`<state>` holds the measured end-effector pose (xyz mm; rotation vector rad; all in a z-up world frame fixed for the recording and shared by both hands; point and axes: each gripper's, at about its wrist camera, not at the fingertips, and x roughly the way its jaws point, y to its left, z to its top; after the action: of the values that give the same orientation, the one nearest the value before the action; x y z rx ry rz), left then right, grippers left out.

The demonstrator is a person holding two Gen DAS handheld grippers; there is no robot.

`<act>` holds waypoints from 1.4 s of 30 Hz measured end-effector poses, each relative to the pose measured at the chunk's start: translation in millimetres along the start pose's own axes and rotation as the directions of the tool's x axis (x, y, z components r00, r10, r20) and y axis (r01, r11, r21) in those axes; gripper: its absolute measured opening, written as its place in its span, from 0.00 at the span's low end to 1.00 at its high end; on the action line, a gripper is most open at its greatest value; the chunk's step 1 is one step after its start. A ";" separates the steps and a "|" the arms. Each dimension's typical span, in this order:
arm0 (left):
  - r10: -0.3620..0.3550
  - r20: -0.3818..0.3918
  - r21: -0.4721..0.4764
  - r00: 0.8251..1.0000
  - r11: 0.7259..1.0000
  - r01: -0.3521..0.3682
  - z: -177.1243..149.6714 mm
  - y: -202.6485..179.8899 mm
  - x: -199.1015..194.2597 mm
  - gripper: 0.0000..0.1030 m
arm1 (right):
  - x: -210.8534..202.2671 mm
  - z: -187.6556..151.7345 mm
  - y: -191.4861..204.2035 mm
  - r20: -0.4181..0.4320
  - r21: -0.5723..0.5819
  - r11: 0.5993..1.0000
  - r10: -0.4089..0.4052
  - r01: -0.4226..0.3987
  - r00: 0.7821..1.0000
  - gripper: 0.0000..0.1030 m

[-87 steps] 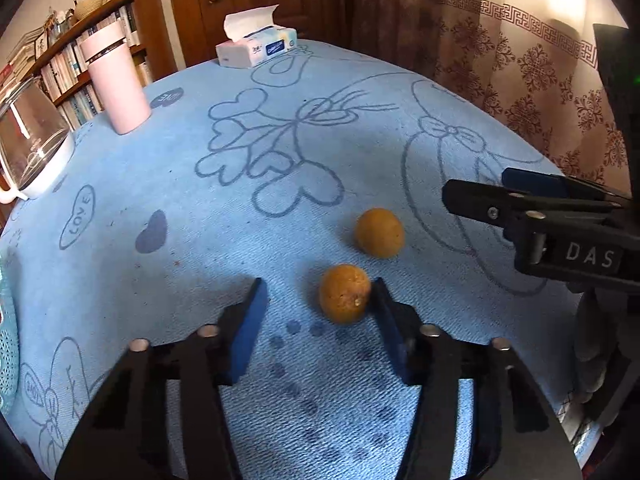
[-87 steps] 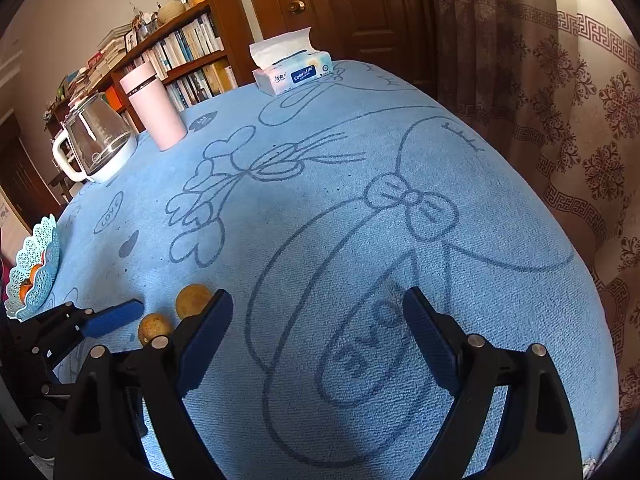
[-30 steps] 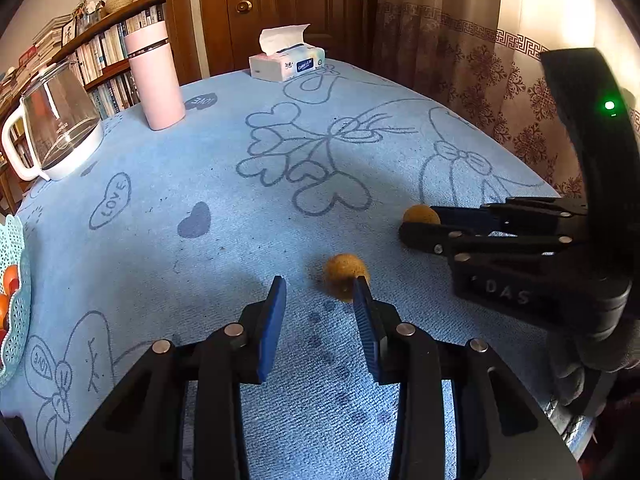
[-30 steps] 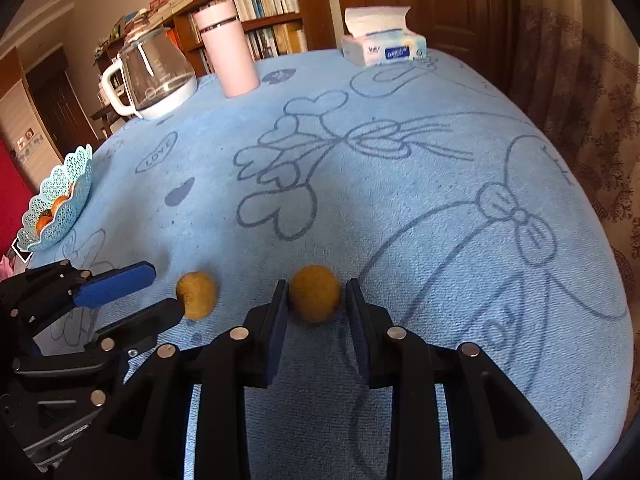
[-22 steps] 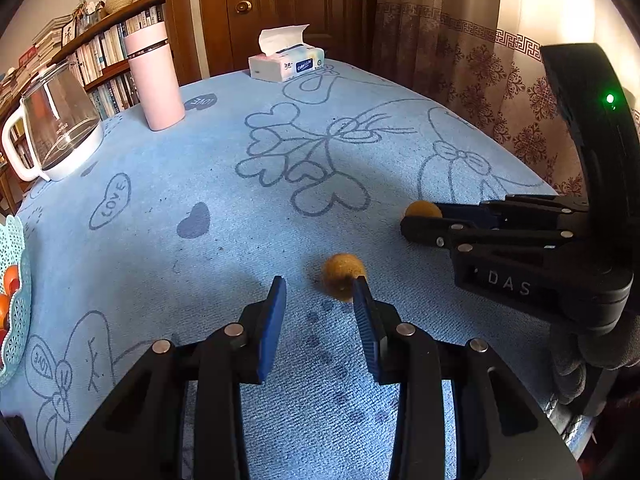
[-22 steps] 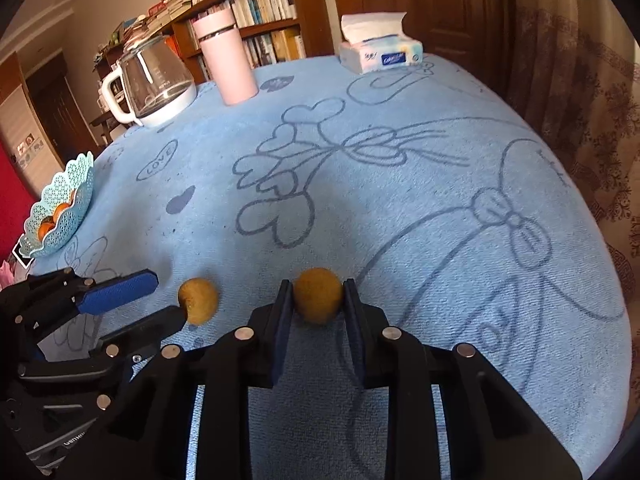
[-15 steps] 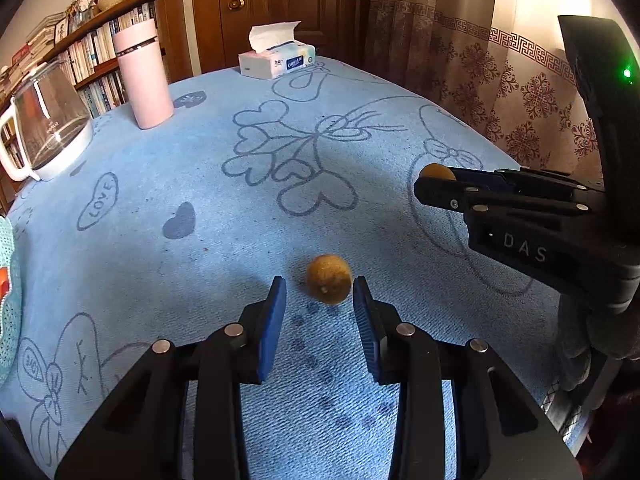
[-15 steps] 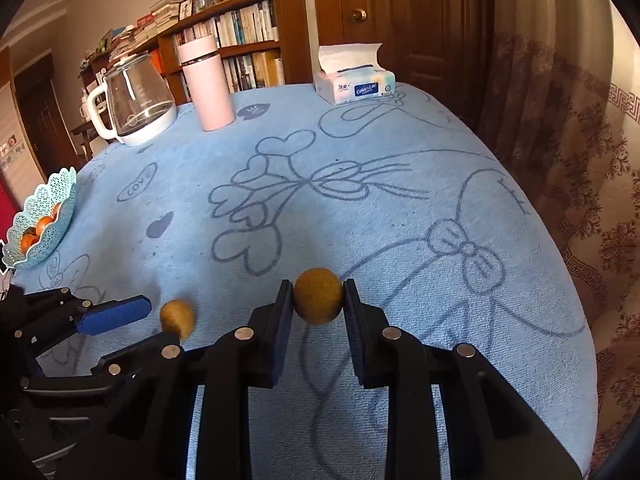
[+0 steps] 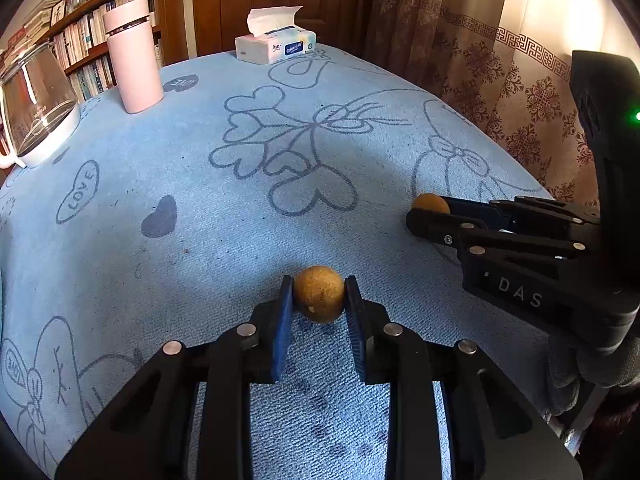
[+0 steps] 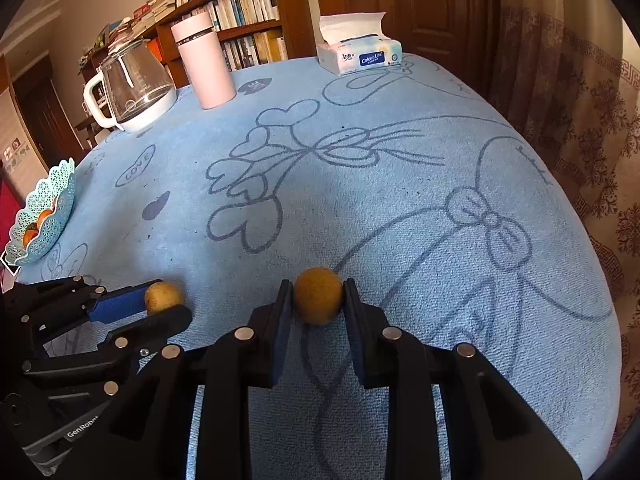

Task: Organize fruits
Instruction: 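Carry the tan fruit into the green basket and open the left tool while the right tool carries its fruit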

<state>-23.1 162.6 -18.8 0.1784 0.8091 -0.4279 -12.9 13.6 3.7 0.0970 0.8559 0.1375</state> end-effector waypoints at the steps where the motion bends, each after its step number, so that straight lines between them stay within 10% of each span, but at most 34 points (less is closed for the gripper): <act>1: 0.004 0.004 -0.002 1.000 1.000 -0.004 0.0 0.4 -1.3 0.25 | 0.7 0.2 -0.2 -0.002 0.001 1.000 0.003 -0.003 1.000 0.25; 24: 0.128 0.151 -0.098 0.980 0.989 -0.114 -0.6 41.9 -67.0 0.25 | -29.1 3.6 19.2 0.070 -0.017 0.998 0.057 -0.056 0.996 0.25; 42: 0.352 0.235 -0.233 0.906 0.925 -0.299 -8.9 117.9 -123.1 0.25 | -46.8 -1.1 70.7 0.097 -0.078 0.989 0.135 -0.128 0.986 0.25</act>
<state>-52.8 308.7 64.5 0.0703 0.5293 -0.0504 -49.8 75.9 47.8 0.0926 0.7419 0.2844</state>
